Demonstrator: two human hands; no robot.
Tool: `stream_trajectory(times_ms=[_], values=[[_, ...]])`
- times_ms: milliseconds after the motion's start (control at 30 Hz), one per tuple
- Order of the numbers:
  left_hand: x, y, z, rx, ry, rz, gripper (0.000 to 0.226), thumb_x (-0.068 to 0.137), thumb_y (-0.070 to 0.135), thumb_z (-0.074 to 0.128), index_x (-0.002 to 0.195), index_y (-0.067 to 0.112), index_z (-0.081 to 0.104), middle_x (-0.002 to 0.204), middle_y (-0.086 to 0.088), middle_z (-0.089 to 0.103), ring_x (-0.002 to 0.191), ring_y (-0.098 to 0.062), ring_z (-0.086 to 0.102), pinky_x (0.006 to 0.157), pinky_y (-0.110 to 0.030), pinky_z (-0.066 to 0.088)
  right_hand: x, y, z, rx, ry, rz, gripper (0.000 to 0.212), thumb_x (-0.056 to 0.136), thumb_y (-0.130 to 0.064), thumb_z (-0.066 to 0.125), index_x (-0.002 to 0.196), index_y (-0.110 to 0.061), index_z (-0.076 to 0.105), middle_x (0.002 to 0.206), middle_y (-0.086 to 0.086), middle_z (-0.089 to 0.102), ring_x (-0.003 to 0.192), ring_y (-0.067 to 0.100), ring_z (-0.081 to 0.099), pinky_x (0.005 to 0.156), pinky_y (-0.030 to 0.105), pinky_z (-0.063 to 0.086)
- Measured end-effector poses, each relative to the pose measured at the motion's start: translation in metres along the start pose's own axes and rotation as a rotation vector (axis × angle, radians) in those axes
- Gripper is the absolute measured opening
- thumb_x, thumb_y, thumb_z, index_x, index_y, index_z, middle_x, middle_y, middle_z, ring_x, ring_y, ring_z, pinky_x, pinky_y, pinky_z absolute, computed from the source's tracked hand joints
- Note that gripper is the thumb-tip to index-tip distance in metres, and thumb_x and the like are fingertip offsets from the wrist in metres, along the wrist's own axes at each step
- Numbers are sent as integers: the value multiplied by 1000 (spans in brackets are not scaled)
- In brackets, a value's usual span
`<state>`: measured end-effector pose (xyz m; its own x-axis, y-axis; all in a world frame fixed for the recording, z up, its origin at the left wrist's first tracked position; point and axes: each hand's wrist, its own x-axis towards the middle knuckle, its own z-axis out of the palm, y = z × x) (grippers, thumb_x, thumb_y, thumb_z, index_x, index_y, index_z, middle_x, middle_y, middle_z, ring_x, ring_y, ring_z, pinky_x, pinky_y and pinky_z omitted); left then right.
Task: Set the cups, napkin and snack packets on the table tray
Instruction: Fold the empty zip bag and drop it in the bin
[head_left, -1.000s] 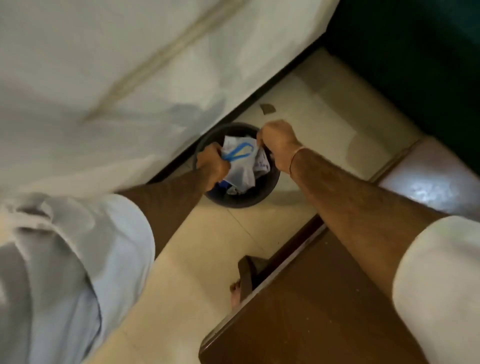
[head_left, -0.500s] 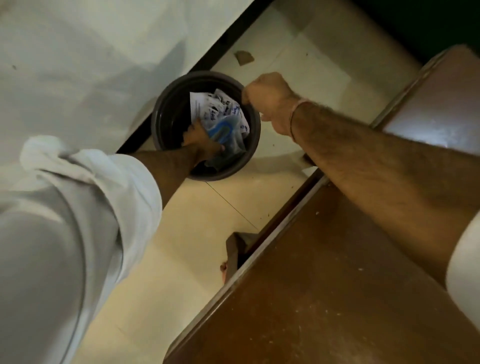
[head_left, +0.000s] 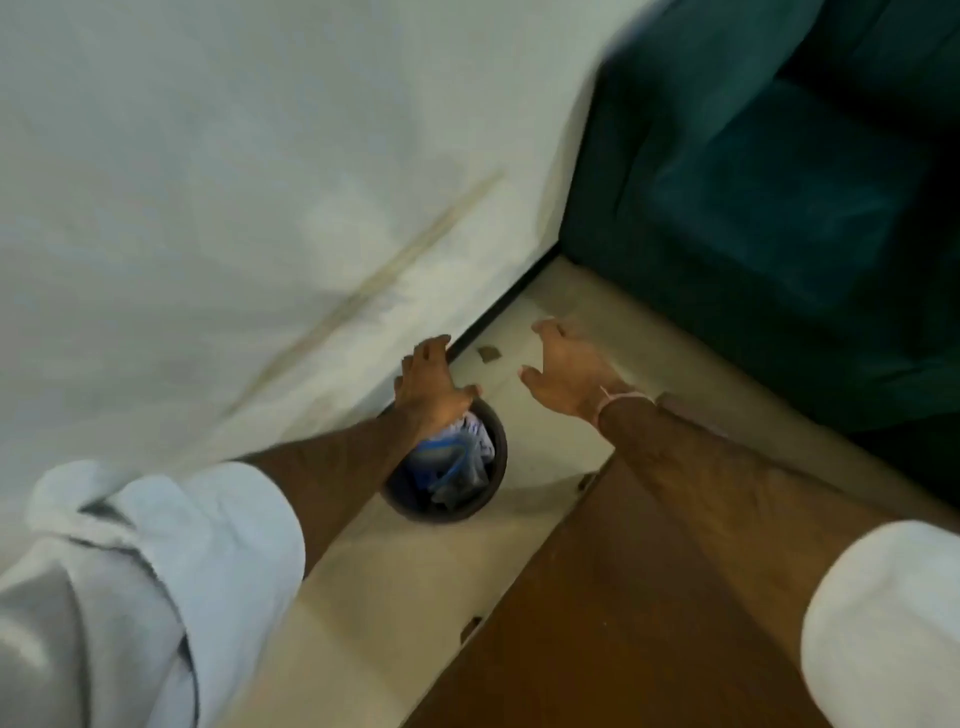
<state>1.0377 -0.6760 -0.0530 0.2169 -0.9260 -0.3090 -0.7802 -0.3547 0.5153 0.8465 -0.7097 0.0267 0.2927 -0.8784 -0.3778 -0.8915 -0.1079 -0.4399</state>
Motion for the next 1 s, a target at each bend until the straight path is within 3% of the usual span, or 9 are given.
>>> stream_trajectory(times_ms=[133, 300, 600, 1000], values=[[-21, 80, -76, -39, 85, 72, 87, 78, 44, 73, 150, 23, 29, 153, -8, 35, 138, -33, 33, 107, -51, 33, -34, -27, -91, -19, 70, -23, 75, 93, -29, 58, 156, -11, 21, 165, 14, 18, 147, 36, 31, 119, 44, 31], [-48, 179, -175, -10, 246, 251, 83, 79, 45, 71, 148, 23, 32, 154, -4, 36, 137, -31, 36, 104, -48, 35, -84, -58, -212, -4, 269, -37, 75, 95, -33, 59, 156, -16, 18, 167, 9, 12, 148, 34, 29, 119, 50, 31], [-125, 366, -348, -56, 473, 474, 81, 82, 41, 70, 150, 24, 29, 157, -3, 30, 140, -30, 31, 107, -47, 32, -208, -97, -426, -36, 601, -146, 76, 96, -29, 59, 157, -17, 15, 168, 5, 5, 148, 35, 28, 118, 50, 33], [-308, 589, -447, 24, 643, 751, 86, 81, 42, 69, 152, 23, 24, 161, -5, 21, 144, -31, 23, 109, -50, 28, -430, -74, -608, -194, 915, -175, 79, 95, -26, 58, 158, -15, 12, 168, 9, 8, 146, 35, 33, 116, 49, 35]])
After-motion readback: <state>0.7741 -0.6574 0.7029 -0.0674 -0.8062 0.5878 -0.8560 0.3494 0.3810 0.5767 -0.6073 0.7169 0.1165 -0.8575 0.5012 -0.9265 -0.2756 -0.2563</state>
